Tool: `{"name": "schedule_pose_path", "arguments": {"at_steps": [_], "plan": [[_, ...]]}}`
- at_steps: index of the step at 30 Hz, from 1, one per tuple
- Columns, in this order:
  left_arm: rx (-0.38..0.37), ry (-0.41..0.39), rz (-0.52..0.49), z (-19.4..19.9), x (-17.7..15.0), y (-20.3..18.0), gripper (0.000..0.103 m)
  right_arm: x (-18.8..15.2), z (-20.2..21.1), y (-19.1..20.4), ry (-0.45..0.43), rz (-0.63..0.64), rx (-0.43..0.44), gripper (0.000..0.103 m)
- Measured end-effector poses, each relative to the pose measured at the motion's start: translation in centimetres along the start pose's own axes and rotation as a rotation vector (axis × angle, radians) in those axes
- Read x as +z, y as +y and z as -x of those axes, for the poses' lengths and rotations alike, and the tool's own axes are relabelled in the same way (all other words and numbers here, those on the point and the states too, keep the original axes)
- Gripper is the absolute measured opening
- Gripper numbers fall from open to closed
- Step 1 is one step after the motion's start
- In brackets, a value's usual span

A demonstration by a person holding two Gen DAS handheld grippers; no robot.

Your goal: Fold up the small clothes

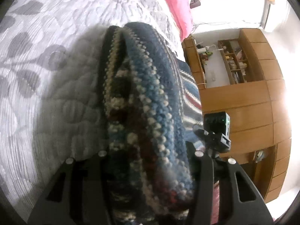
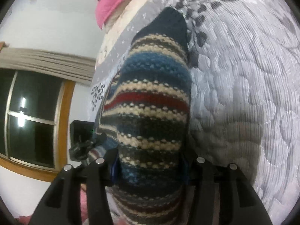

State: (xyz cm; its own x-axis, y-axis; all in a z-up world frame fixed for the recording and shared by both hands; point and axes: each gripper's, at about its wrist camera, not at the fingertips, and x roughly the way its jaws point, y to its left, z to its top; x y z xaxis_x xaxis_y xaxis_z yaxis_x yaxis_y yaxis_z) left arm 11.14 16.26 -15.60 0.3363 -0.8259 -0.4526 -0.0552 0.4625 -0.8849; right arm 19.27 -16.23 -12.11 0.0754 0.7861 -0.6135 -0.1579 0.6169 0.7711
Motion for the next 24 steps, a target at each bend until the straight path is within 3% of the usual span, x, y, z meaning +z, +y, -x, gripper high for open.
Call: {"name": "schedule_pose_path", "arguments": {"at_steps": [6,10,16,24], "plan": [[0.097,0.011,-0.011,0.4,-0.1,-3.0,0.054,-1.5,0.6,3.1,-0.04,0.038,-0.067,0.064],[0.153,-0.004,-0.051,2.3,-1.5,-4.7,0.056,-4.2,2.7,3.6,-0.059,0.055,-0.087,0.074],[0.167,-0.078,-0.073,6.2,-4.3,-5.3,0.058,-8.6,4.3,2.5,-0.036,0.034,-0.044,0.075],[0.248,-0.157,-0.161,8.1,-8.4,-8.6,0.062,-10.2,2.4,1.7,-0.012,0.031,-0.109,0.075]]}}
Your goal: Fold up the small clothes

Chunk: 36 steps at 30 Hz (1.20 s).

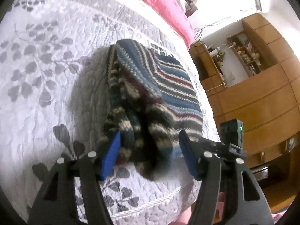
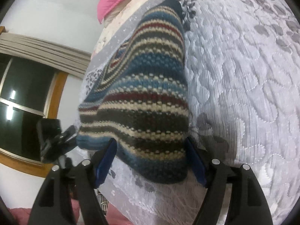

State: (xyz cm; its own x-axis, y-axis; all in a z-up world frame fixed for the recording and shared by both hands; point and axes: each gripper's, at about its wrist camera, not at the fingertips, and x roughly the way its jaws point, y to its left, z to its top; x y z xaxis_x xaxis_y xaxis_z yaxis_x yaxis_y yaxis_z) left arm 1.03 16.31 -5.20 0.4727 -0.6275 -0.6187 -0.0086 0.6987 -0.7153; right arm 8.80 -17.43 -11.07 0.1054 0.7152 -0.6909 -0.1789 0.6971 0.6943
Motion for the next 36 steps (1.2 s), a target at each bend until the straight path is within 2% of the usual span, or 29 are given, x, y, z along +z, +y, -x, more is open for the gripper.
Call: {"name": "schedule_pose_path", "arguments": {"at_steps": [7,10,13,16,17,19,20,23,24,26,30,32,34,36], "plan": [[0.004,-0.03,-0.031,2.2,-2.4,-1.5,0.063,-1.1,-1.9,1.1,0.007,0.03,-0.053,0.075],[0.009,0.009,-0.03,1.2,-2.5,-1.8,0.062,-1.0,-2.2,1.5,0.006,0.026,-0.055,0.075],[0.053,0.068,-0.016,-1.1,-2.5,-1.0,0.056,-1.0,-2.6,2.0,0.002,0.026,-0.057,0.075],[0.043,0.104,0.03,-3.0,-2.5,0.2,0.029,-1.1,-2.2,1.7,0.003,0.034,-0.065,0.075],[-0.003,0.109,0.063,-3.2,-2.4,0.7,0.012,-1.0,-2.2,1.8,0.003,0.033,-0.064,0.075],[-0.1,0.068,0.142,-2.0,-2.0,1.5,0.01,-0.8,-2.2,2.1,-0.002,0.032,-0.06,0.075],[-0.123,0.033,0.148,-1.0,-1.7,1.7,0.009,-1.0,-1.7,2.0,-0.003,0.034,-0.058,0.075],[-0.128,-0.079,0.111,3.6,-0.9,1.8,0.009,-1.1,-0.9,2.0,-0.005,0.043,-0.017,0.076],[-0.103,-0.09,0.087,4.5,-0.9,2.0,0.009,-1.1,-0.8,2.2,-0.004,0.045,-0.005,0.076],[-0.028,-0.069,0.066,4.3,-1.3,3.2,0.009,-0.9,-0.8,2.6,-0.005,0.057,-0.001,0.076],[-0.031,0.079,0.117,-0.6,-3.0,6.4,0.01,-0.7,-1.7,2.9,0.007,0.055,-0.047,0.076],[-0.045,0.09,0.121,-1.6,-3.4,6.6,0.011,-0.6,-2.0,3.0,0.014,0.046,-0.052,0.076],[-0.049,0.085,0.117,-1.0,-3.1,6.1,0.014,-0.5,-2.0,3.1,0.018,0.051,-0.056,0.076],[-0.057,0.076,0.123,0.2,-2.6,5.6,0.024,-0.2,-2.1,3.2,0.024,0.05,-0.055,0.076]]}}
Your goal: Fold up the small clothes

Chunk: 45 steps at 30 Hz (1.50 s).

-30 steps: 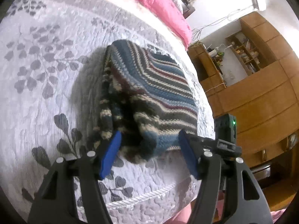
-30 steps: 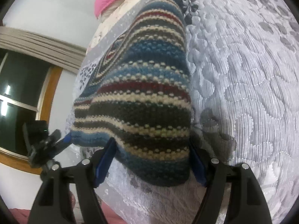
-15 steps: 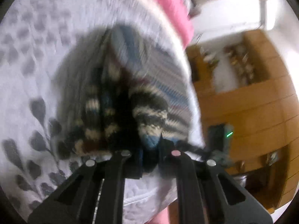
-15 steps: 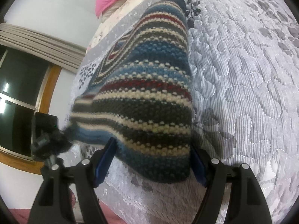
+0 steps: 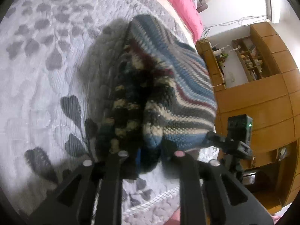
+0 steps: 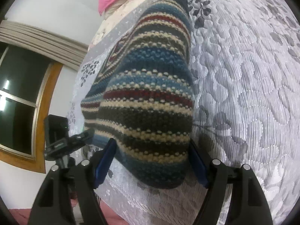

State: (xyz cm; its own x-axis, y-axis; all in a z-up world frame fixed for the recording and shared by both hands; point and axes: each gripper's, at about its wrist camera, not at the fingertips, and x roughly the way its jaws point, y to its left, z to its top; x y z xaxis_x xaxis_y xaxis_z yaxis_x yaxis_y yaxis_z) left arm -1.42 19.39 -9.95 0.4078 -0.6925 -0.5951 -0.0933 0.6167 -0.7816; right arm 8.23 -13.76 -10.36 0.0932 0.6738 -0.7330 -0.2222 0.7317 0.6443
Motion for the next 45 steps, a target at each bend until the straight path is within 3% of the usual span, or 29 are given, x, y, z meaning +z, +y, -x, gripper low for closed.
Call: {"name": "schedule_pose_path", "arguments": {"at_steps": [1,3,4,7,9,13,21,24,27,29,32,35,37,45], "plan": [[-0.007,-0.015,0.006,0.9,0.2,-0.4,0.028,0.1,-0.2,0.0,0.004,0.003,-0.005,0.076],[-0.004,-0.055,0.007,2.0,0.5,-1.0,0.049,0.4,-0.7,0.3,0.011,0.005,-0.013,0.076],[0.008,-0.07,0.007,2.4,0.8,-1.3,0.051,0.5,-0.9,0.4,0.014,0.007,-0.022,0.074],[0.028,-0.04,-0.023,1.6,0.8,-2.2,0.052,0.4,-1.1,0.9,0.011,0.02,-0.059,0.065],[0.079,-0.019,-0.051,0.5,0.8,-2.6,0.051,0.4,-1.0,1.6,0.006,0.032,-0.081,0.059],[0.166,0.002,-0.095,-1.5,0.3,-2.7,0.039,-0.4,-0.5,1.5,0.011,0.039,-0.124,0.045],[0.2,0.01,-0.124,-2.0,-0.3,-3.0,0.038,-1.9,-1.2,0.0,0.006,0.007,-0.179,0.043],[0.225,-0.004,-0.122,-1.1,-0.8,-4.3,0.05,-2.1,-0.6,1.7,-0.039,0.043,-0.23,0.057],[0.265,-0.036,-0.152,0.2,-1.9,-6.2,0.068,-2.9,1.0,4.3,-0.116,0.112,-0.367,0.071],[0.332,-0.072,-0.192,1.2,-2.7,-7.8,0.072,-3.5,2.5,6.1,-0.19,0.156,-0.443,0.087],[0.379,-0.117,-0.215,2.6,-3.6,-9.7,0.08,-4.8,5.2,9.4,-0.321,0.214,-0.524,0.1],[0.491,-0.174,-0.242,3.7,-4.6,-11.3,0.09,-5.5,6.5,11.9,-0.388,0.266,-0.61,0.099],[0.563,-0.21,-0.265,4.3,-5.4,-12.5,0.091,-5.9,7.0,13.2,-0.413,0.287,-0.664,0.099],[0.652,-0.304,-0.284,6.3,-6.9,-15.1,0.091,-7.9,7.8,16.5,-0.454,0.309,-0.689,0.099]]}}
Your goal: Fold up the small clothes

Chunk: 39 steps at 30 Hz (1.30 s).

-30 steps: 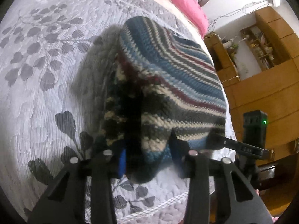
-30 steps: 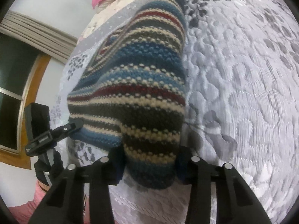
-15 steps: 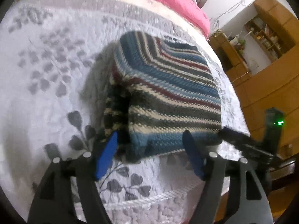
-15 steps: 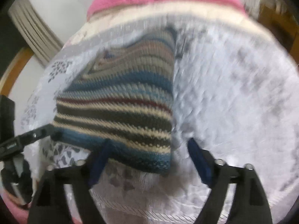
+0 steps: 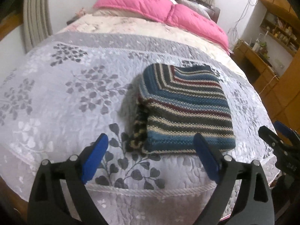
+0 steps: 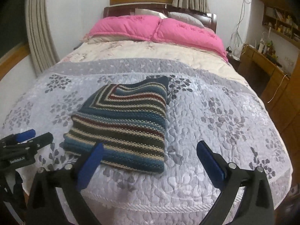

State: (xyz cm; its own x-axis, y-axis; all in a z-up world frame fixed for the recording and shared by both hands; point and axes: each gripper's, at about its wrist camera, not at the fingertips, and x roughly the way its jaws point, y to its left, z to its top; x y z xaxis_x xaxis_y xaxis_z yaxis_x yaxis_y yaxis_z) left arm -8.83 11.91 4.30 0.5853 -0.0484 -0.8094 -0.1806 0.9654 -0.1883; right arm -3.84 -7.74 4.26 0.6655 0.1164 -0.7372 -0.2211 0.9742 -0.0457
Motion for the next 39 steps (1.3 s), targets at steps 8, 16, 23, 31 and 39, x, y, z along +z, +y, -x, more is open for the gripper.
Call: {"name": "schedule_pose_path", "arguments": {"at_steps": [8,16,23,31,39], "plan": [[0.066,-0.042,-0.053,2.5,-0.7,-0.9,0.092,-0.4,1.6,1.3,-0.001,0.015,-0.049,0.099],[0.082,-0.042,-0.07,3.2,-1.7,-1.2,0.092,-1.1,2.6,1.7,0.008,-0.013,-0.009,0.099],[0.087,-0.019,-0.046,3.0,-2.4,-0.8,0.092,-1.8,2.5,1.6,0.038,-0.043,0.043,0.099],[0.098,0.006,-0.043,2.4,-3.0,-0.4,0.092,-2.6,2.0,1.8,0.065,-0.047,0.04,0.099],[0.094,0.015,-0.045,2.1,-3.1,-0.5,0.092,-2.8,1.9,1.5,0.056,-0.059,0.033,0.099]]}}
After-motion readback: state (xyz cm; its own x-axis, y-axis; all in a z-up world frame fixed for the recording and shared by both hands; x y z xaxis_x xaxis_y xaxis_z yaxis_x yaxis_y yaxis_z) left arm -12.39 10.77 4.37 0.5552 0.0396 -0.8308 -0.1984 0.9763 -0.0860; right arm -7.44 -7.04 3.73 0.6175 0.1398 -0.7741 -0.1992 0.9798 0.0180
